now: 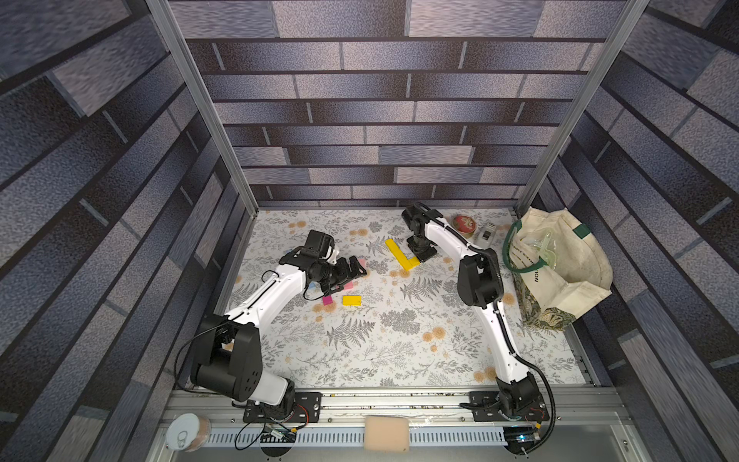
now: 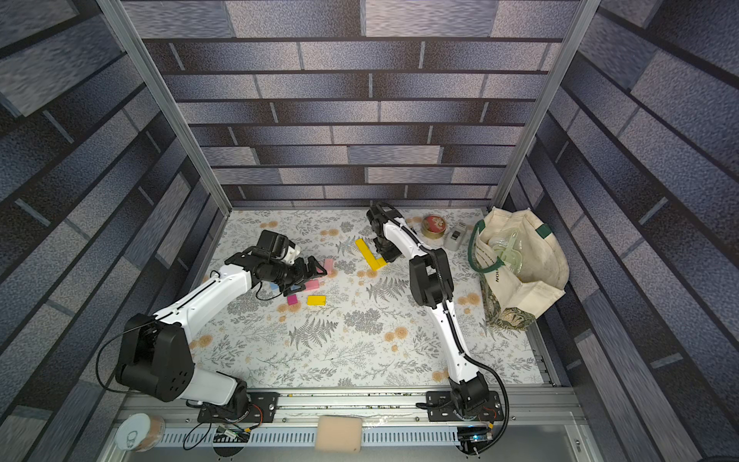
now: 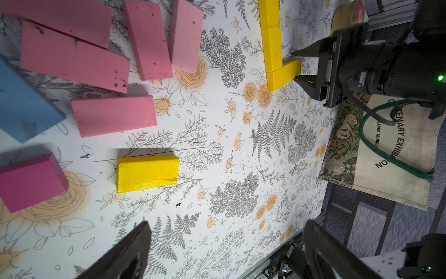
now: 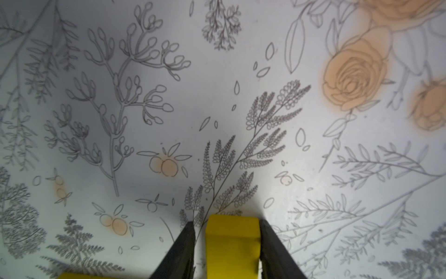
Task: Assemble the letter v with building blocks
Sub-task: Assemble the building block at the center of the board.
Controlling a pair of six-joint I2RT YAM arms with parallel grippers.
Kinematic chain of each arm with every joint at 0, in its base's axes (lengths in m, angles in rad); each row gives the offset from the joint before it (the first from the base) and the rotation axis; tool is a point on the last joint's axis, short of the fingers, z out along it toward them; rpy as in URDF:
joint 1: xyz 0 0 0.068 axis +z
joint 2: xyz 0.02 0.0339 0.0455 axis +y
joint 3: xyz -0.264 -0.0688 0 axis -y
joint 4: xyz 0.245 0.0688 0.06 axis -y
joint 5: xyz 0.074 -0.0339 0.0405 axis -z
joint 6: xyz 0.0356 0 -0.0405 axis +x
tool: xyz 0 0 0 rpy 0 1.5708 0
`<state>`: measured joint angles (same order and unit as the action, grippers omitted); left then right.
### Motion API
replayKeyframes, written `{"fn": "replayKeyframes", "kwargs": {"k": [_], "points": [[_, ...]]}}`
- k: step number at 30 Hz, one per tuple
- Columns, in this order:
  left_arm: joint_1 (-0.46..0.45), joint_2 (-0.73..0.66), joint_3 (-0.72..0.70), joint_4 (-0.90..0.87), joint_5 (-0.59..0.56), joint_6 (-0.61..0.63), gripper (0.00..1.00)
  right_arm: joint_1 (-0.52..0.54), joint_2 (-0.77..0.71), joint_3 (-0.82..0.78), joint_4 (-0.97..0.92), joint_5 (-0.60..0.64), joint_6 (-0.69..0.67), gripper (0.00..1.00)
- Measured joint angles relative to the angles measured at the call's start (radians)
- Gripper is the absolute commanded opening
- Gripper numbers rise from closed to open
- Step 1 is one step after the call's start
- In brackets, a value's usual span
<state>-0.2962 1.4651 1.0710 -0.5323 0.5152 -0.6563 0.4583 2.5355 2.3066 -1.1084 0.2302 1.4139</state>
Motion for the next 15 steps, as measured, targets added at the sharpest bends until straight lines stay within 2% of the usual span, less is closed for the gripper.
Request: {"fn": "replayKeyframes", "kwargs": {"k": [15], "points": [[-0.004,0.000,0.006,0.000,0.000,0.001,1.00,0.000,0.000,0.000,-0.002,0.001,-0.018,0.42]]}}
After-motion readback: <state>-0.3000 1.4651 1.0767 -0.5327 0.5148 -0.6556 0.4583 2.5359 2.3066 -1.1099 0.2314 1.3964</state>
